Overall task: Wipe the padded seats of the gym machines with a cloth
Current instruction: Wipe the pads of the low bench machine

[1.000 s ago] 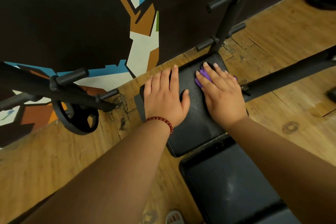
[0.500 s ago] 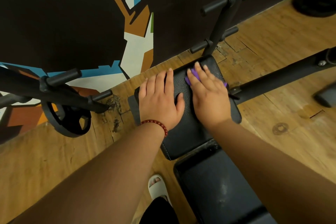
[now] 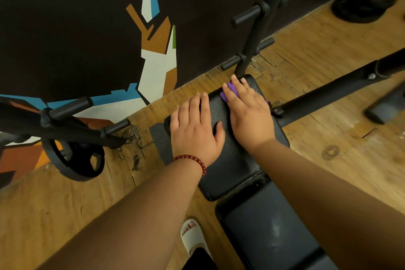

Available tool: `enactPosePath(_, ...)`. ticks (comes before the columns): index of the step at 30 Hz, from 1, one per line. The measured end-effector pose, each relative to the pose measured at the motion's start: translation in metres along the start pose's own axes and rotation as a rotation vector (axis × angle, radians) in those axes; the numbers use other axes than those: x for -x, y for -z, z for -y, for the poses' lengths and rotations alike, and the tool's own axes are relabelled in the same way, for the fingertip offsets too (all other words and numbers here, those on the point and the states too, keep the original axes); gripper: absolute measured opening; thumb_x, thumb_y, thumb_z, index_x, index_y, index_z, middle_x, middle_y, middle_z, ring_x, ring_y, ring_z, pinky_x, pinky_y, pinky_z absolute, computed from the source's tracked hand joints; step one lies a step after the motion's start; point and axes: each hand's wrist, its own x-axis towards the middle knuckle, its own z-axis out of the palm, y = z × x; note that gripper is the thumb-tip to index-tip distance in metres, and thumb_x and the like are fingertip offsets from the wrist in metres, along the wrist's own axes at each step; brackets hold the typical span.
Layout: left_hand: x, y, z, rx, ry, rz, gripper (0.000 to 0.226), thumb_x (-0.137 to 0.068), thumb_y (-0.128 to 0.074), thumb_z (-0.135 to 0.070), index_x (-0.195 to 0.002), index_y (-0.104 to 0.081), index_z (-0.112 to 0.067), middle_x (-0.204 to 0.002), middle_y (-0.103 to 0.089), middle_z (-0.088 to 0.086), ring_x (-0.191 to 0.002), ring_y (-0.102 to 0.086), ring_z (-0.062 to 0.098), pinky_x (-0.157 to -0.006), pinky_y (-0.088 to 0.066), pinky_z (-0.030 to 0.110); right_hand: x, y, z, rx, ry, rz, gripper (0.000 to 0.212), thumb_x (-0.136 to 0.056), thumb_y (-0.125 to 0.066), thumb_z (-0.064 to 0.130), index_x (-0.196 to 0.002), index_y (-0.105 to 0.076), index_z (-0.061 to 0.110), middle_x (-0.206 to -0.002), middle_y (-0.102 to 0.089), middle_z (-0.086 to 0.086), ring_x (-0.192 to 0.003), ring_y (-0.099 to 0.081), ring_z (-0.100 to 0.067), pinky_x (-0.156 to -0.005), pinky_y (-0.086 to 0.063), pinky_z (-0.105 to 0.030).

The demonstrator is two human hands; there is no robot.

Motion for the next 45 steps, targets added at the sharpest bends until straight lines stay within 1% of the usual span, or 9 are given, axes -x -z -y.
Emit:
enactPosePath(5, -0.001, 0.000, 0.001, 0.016, 0.000, -0.008, 0.067, -0.090, -0.035, -0.047, -0.146, -0.037, -0.009, -0.142, -0.049, 0.011, -0.129, -0.045, 0.029, -0.110, -0.030, 0.045, 0.044, 0.002, -0.008, -0.038, 0.088, 0.003, 0.042, -0.098, -0.041, 0.020, -0.136, -0.055, 0.010, -0.145, -0.047, -0.014, -0.134, -0.044, -0.033, -0.105, -0.042, -0.050)
enactPosePath(13, 0.001, 0.001, 0.000, 0.027, -0.007, -0.014, 0.067, -0.089, -0.039, -0.045, -0.145, -0.038, -0.008, -0.141, -0.048, 0.012, -0.130, -0.043, 0.029, -0.111, -0.028, 0.046, -0.027, 0.008, -0.006, 0.026, 0.108, 0.088, 0.043, -0.098, -0.041, 0.019, -0.139, -0.051, 0.009, -0.148, -0.043, -0.014, -0.138, -0.038, -0.035, -0.110, -0.032, -0.046)
enactPosePath(20, 0.000, 0.001, 0.000, 0.023, 0.001, -0.005, 0.066, -0.090, -0.039, -0.045, -0.145, -0.038, -0.009, -0.142, -0.048, 0.012, -0.129, -0.044, 0.029, -0.110, -0.029, 0.045, 0.038, 0.006, -0.017, -0.031, 0.153, 0.046, 0.042, -0.099, -0.039, 0.020, -0.135, -0.056, 0.008, -0.144, -0.048, -0.016, -0.133, -0.045, -0.034, -0.107, -0.041, -0.046)
enactPosePath(27, 0.001, 0.002, 0.000, 0.040, 0.002, 0.016, 0.067, -0.089, -0.040, -0.045, -0.145, -0.038, -0.009, -0.142, -0.048, 0.012, -0.130, -0.043, 0.029, -0.111, -0.028, 0.046, -0.032, 0.008, 0.001, -0.041, -0.083, 0.021, 0.038, -0.095, -0.046, 0.011, -0.130, -0.058, 0.002, -0.138, -0.053, -0.020, -0.134, -0.043, -0.039, -0.107, -0.036, -0.050)
enactPosePath(32, 0.000, 0.006, -0.001, 0.047, 0.010, 0.050, 0.066, -0.089, -0.039, -0.046, -0.145, -0.039, -0.009, -0.141, -0.049, 0.012, -0.129, -0.045, 0.029, -0.110, -0.030, 0.046, -0.018, 0.021, -0.021, 0.009, 0.259, 0.144, 0.044, -0.095, -0.037, 0.018, -0.129, -0.060, 0.004, -0.134, -0.057, -0.018, -0.127, -0.051, -0.037, -0.105, -0.035, -0.046)
enactPosePath(36, 0.000, 0.008, 0.001, 0.071, 0.009, 0.059, 0.067, -0.089, -0.039, -0.045, -0.145, -0.039, -0.008, -0.140, -0.050, 0.012, -0.129, -0.045, 0.030, -0.110, -0.029, 0.045, -0.033, 0.021, -0.010, 0.004, -0.028, 0.084, 0.040, -0.094, -0.043, 0.010, -0.129, -0.060, 0.002, -0.133, -0.057, -0.021, -0.130, -0.047, -0.039, -0.109, -0.032, -0.046)
enactPosePath(39, 0.000, 0.013, 0.004, 0.122, 0.005, 0.089, 0.070, -0.086, -0.038, -0.044, -0.145, -0.039, -0.007, -0.141, -0.050, 0.012, -0.129, -0.045, 0.029, -0.112, -0.026, 0.043, -0.024, 0.015, 0.013, -0.064, 0.046, 0.135, 0.038, -0.093, -0.045, 0.012, -0.125, -0.063, 0.002, -0.130, -0.059, -0.020, -0.128, -0.050, -0.039, -0.107, -0.030, -0.042)
enactPosePath(42, 0.000, 0.019, 0.011, 0.221, -0.007, 0.131, 0.073, -0.085, -0.042, -0.041, -0.149, -0.032, -0.007, -0.149, -0.041, 0.010, -0.137, -0.037, 0.026, -0.115, -0.017, 0.039, -0.024, 0.024, 0.007, -0.027, 0.185, 0.174, 0.039, -0.093, -0.042, 0.016, -0.122, -0.065, 0.004, -0.127, -0.062, -0.019, -0.121, -0.056, -0.039, -0.101, -0.041, -0.048)
enactPosePath(45, -0.004, 0.024, 0.022, 0.359, -0.044, 0.181, 0.067, -0.093, -0.046, -0.036, -0.152, -0.024, -0.012, -0.156, -0.030, 0.004, -0.144, -0.025, 0.022, -0.117, -0.012, 0.037, -0.040, 0.034, 0.001, 0.055, -0.056, 0.179, 0.040, -0.097, -0.042, 0.006, -0.134, -0.056, 0.007, -0.142, -0.049, -0.018, -0.136, -0.042, -0.034, -0.109, -0.035, -0.042)
